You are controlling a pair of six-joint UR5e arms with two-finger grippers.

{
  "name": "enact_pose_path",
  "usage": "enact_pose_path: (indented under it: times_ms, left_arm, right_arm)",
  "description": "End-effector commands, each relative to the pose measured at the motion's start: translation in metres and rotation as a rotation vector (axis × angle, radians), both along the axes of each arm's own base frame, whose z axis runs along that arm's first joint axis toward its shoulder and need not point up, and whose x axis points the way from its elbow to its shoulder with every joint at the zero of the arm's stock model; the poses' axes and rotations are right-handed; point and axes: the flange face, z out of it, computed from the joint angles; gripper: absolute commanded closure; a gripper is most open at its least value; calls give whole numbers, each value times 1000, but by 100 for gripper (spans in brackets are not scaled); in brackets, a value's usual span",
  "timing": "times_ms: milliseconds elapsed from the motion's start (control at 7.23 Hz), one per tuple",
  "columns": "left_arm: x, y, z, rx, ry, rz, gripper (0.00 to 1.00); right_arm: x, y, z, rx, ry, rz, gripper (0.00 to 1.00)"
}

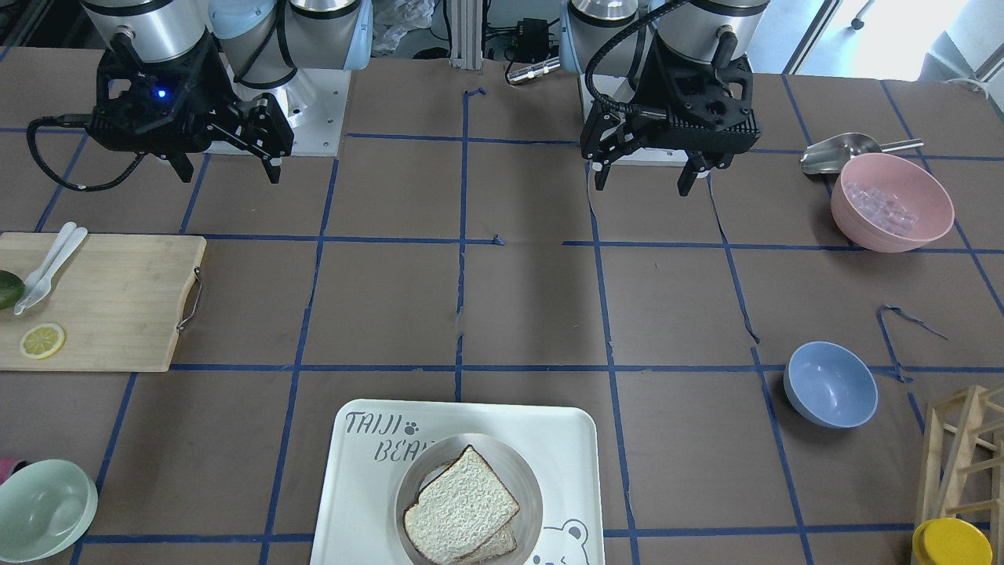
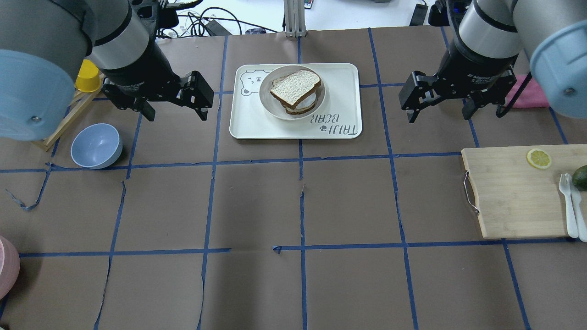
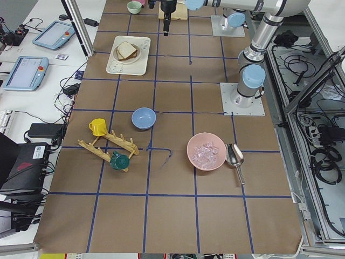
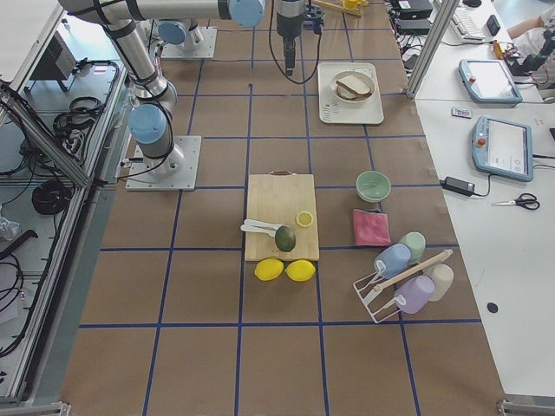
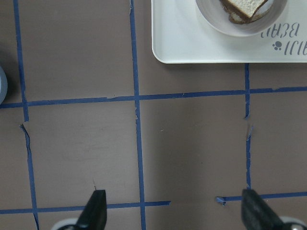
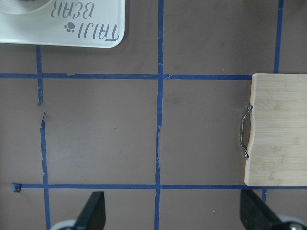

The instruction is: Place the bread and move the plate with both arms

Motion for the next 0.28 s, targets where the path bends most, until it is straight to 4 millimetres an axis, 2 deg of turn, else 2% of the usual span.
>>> enact_pose_path:
  times_ms: [0,138]
  left_arm:
    - [1,0,4,-6,1,5,0]
    - [0,1,4,-4,-1,4,0]
  right_arm:
    - [0,2,-3,6,-1,1,0]
    - [0,2,-4,8,-3,1,0]
